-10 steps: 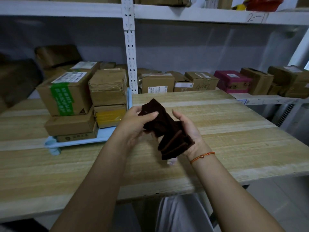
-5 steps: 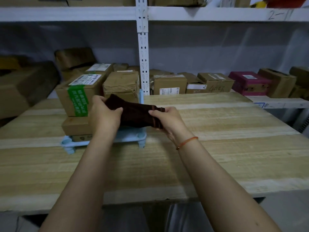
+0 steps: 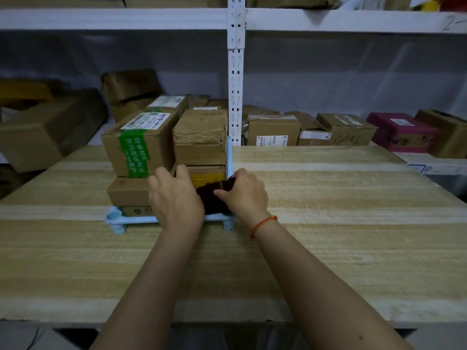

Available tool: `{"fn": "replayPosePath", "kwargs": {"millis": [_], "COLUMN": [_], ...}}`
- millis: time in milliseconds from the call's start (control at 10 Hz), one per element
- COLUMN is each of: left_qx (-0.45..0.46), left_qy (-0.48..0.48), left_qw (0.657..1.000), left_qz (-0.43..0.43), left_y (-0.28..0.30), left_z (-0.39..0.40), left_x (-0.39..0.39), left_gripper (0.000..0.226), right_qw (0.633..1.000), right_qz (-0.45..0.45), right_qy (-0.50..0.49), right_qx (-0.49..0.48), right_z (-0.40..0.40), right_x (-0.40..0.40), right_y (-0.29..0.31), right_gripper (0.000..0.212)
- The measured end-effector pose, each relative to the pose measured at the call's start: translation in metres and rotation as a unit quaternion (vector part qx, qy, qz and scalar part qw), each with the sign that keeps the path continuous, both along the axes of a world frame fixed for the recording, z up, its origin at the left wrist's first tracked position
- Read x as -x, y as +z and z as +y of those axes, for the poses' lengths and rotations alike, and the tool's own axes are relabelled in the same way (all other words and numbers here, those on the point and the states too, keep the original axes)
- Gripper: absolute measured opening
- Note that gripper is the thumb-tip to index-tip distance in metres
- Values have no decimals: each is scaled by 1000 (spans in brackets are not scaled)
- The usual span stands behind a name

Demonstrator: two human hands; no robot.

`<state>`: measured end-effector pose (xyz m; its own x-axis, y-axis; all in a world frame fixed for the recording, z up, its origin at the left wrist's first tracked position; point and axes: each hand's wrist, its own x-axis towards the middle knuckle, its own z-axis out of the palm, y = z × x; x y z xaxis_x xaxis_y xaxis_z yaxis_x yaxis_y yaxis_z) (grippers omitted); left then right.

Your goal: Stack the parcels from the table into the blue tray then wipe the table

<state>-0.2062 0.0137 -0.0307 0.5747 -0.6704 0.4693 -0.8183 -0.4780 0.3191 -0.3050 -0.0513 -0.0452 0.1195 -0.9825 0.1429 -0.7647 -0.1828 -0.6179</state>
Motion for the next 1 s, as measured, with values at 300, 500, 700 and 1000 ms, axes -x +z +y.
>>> {"fn": "replayPosePath", "kwargs": {"millis": [300, 500, 700, 1000], "left_qx": [-121, -188, -193, -53], "left_qy": [-140, -121, -155, -237], "left_qw": [980, 974, 969, 969], "left_qz": [-69, -46, 11, 41], "left_y": [-12, -25, -18, -19], "left_z": [-10, -11, -10, -5], "left_x": [7, 3, -1, -1], "left_gripper": [19, 20, 23, 25], "right_qw": [984, 969, 956, 978], "right_qz": [110, 196, 221, -46], "right_qy": [61, 118, 160, 78], "right_qx": [128, 94, 106, 188], "right_z": [23, 23, 21, 23], "right_x": [-6, -7, 1, 31], "right_y": [3, 0, -4, -17], "right_gripper": [27, 26, 29, 23]}}
